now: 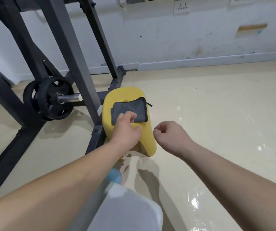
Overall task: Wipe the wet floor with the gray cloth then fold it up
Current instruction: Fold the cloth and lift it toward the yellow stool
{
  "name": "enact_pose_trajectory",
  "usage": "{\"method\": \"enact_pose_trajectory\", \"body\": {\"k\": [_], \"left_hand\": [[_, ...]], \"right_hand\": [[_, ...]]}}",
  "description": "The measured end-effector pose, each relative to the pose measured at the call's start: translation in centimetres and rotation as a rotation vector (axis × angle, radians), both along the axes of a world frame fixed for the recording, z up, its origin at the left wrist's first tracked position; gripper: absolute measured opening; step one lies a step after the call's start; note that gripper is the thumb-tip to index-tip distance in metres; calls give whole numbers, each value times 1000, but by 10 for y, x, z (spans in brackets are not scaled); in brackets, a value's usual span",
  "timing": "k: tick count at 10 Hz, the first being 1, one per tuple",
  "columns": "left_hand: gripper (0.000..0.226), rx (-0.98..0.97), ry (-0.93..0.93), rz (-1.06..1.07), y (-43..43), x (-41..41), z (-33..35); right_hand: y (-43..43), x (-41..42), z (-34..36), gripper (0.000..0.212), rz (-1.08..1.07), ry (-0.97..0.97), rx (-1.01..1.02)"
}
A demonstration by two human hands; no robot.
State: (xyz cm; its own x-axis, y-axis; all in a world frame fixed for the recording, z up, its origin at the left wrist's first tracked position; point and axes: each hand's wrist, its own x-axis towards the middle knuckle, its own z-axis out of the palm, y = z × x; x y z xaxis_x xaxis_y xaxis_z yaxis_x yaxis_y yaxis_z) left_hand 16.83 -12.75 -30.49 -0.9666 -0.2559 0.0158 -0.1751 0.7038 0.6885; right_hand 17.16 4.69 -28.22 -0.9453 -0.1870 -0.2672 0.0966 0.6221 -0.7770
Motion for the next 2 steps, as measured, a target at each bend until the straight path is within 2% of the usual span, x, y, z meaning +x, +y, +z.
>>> {"method": "enact_pose_trajectory", "body": {"k": [2], "left_hand": [[41,-115,115,-278,19,35,16]], "right_hand": [[24,52,51,23,42,180,235]]}}
